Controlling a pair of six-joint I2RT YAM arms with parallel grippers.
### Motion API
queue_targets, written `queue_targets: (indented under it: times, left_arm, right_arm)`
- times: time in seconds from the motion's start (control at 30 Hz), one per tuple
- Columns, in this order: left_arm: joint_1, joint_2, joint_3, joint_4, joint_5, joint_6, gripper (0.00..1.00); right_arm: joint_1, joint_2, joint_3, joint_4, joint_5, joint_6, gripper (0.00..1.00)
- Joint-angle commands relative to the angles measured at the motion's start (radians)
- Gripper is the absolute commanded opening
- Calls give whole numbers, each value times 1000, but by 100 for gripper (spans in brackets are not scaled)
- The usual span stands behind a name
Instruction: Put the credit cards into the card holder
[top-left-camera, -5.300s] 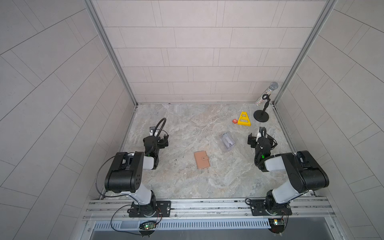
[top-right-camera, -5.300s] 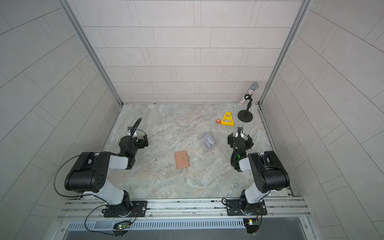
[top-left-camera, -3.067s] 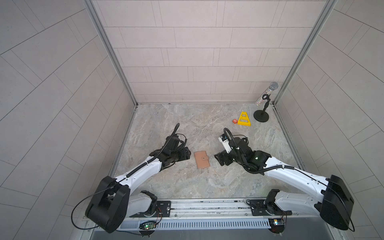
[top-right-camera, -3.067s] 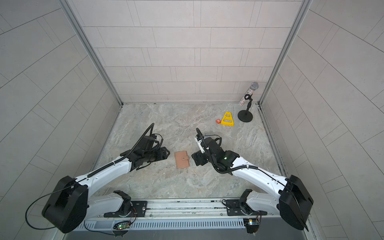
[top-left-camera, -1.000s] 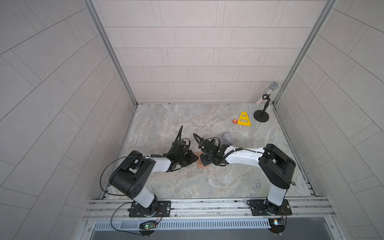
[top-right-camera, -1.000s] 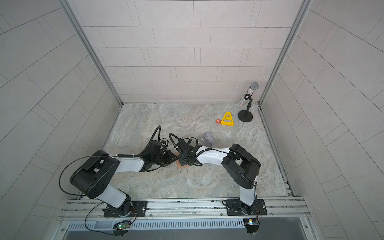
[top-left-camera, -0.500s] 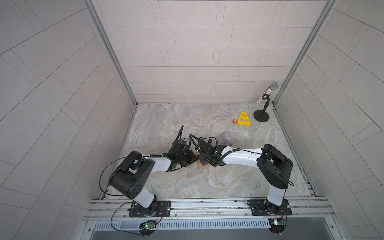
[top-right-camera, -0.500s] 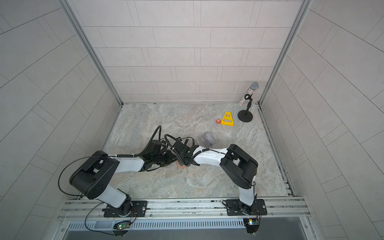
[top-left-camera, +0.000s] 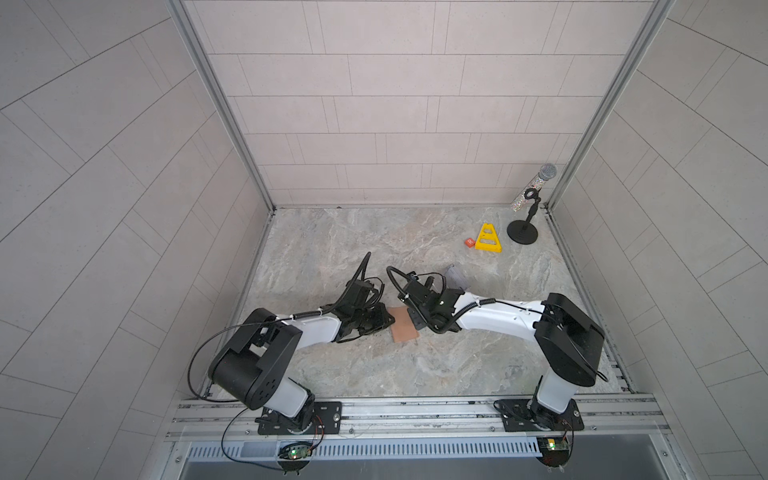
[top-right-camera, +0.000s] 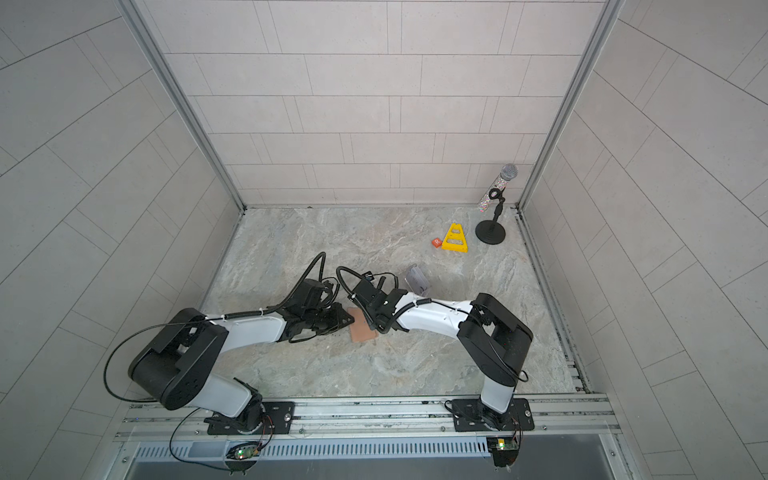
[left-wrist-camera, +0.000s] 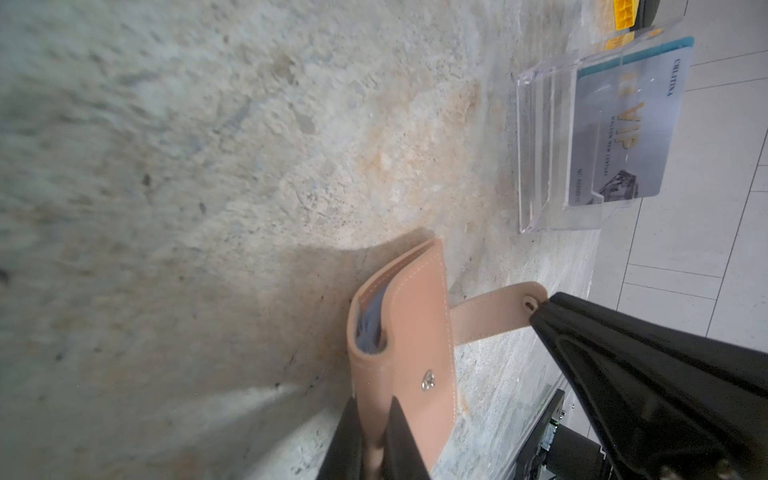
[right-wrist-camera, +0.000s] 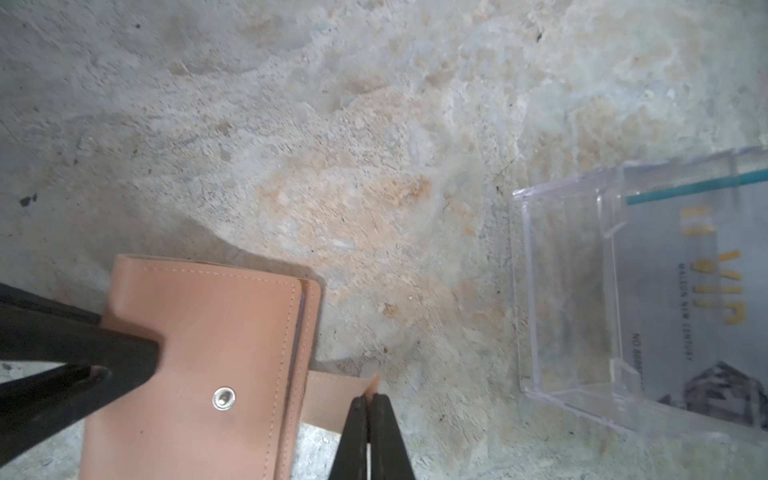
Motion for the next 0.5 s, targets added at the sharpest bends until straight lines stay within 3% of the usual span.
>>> queue_targets:
  times: [0.0,0.23,0.47]
  left_arm:
    - [-6,-17,23,-136,-29,86,16]
    - [-6,-56,30,-167,-25,119,41]
    - [-8,-120,34,-195,-15,136,49]
  right_arm:
    - [-29,-43,-35,-18,-5,26,0]
    - [-54,-75,-110,47,-113,75,0]
    - [-88,-118,-170,124,-198,121,0]
